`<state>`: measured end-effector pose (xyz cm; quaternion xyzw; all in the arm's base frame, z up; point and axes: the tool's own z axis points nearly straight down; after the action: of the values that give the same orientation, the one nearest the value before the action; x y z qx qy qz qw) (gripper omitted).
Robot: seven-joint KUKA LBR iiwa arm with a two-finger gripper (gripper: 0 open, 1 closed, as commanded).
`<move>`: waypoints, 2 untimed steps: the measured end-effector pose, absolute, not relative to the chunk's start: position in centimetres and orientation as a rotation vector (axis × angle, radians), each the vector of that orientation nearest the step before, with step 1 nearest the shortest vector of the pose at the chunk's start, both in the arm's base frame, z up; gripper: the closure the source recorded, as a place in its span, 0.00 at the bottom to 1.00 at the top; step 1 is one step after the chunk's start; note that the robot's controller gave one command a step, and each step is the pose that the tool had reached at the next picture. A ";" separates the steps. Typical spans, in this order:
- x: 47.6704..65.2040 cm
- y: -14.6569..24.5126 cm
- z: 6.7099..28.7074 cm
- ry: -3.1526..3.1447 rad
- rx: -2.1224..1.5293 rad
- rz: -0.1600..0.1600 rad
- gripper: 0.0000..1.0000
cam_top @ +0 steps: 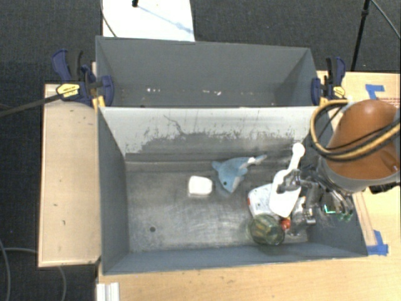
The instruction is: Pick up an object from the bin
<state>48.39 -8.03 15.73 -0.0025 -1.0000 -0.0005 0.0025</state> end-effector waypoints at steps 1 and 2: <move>48.6 -8.0 16.1 -3.144 -0.003 0.001 0.00; 52.1 -7.9 12.6 -3.146 0.234 0.005 0.00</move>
Offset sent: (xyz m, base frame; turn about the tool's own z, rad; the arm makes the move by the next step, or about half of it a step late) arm 0.0763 0.0025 -0.0873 -0.3395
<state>52.13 -7.95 12.63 0.0743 -0.9972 0.0015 -0.0065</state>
